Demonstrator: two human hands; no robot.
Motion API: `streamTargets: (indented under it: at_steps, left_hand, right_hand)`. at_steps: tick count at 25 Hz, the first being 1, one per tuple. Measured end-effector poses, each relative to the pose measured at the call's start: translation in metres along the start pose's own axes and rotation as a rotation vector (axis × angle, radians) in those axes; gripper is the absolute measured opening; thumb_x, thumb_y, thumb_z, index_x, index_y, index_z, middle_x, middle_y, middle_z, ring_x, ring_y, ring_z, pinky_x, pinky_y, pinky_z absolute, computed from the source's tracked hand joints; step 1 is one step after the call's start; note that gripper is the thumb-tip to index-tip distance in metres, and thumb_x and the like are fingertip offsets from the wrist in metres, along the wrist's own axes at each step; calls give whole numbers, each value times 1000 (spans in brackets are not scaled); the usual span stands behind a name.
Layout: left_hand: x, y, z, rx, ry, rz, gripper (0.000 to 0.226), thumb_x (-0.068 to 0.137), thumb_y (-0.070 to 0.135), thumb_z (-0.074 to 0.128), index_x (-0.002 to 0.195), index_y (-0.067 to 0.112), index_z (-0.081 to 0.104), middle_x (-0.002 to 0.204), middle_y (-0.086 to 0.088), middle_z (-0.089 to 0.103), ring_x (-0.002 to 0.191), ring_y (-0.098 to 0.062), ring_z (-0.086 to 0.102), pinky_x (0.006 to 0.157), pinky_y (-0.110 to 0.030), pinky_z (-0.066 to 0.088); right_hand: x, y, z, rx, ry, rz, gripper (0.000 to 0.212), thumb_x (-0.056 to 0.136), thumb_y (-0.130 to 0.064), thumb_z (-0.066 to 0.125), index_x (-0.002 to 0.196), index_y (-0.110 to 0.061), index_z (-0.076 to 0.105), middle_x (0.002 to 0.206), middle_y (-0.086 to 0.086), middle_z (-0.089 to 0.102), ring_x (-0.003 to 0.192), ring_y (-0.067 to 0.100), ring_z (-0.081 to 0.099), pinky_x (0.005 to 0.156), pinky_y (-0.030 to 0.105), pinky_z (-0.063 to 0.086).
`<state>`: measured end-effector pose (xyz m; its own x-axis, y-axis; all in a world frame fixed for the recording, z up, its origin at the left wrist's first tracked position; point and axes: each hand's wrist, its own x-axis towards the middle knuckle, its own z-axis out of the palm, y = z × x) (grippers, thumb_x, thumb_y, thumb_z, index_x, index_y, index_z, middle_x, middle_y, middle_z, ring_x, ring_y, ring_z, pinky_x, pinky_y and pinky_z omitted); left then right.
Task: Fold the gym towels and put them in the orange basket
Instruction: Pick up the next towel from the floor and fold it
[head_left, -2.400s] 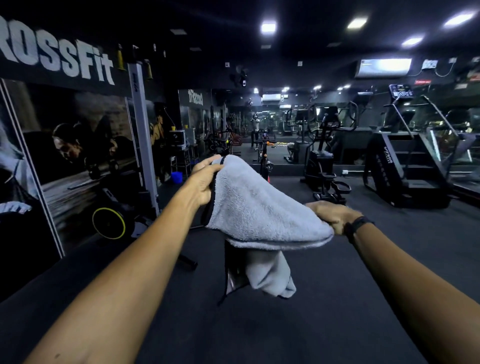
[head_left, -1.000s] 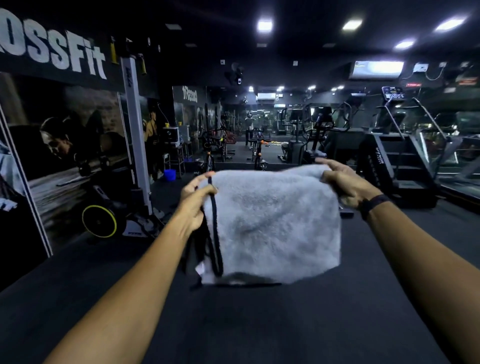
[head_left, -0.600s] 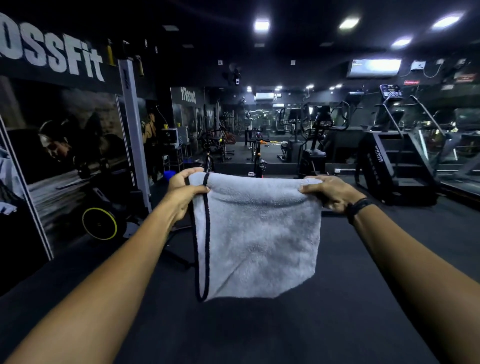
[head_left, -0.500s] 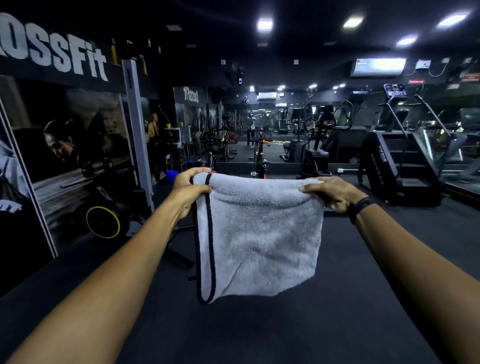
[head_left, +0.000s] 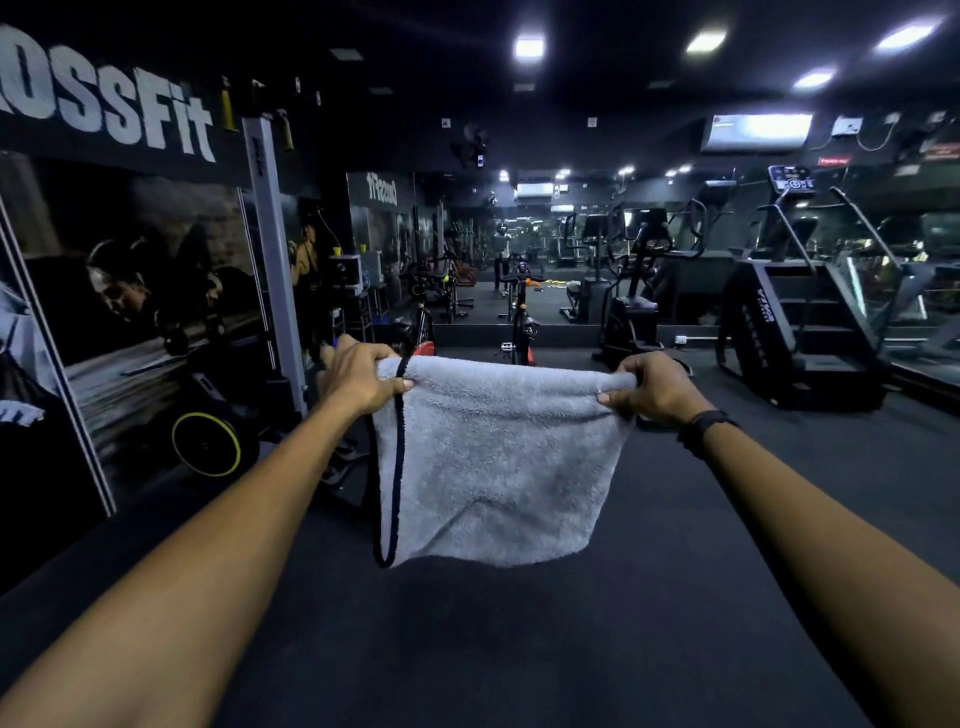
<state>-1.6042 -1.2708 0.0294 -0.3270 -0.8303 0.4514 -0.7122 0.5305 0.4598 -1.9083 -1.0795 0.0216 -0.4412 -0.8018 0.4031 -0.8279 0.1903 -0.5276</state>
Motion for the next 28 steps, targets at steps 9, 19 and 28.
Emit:
streamTargets:
  at_steps: [9, 19, 28]
  left_hand:
    - [-9, -18, -13, -693, -357, 217, 27, 82, 15, 74, 103, 17, 58, 112, 0, 61, 105, -16, 58, 94, -36, 43]
    - [-29, 72, 4, -304, -51, -178, 32, 74, 33, 68, 58, 7, 58, 71, -17, 64, 76, -31, 62, 45, -25, 28]
    - [-36, 82, 26, -888, -534, -19, 72, 63, 61, 79, 117, 18, 56, 118, -1, 67, 111, -18, 62, 100, -37, 46]
  right_hand:
    - [-13, 2, -15, 575, -77, -131, 20, 85, -13, 71, 86, -7, 52, 75, 2, 55, 61, 0, 54, 55, 14, 45]
    - [-12, -68, 29, 204, 330, 42, 30, 70, -23, 74, 57, -12, 49, 55, 1, 52, 57, 16, 43, 49, 24, 35]
    - [-13, -109, 24, 704, -114, -105, 25, 91, -22, 65, 69, -10, 61, 56, -1, 58, 46, 7, 49, 47, 19, 41]
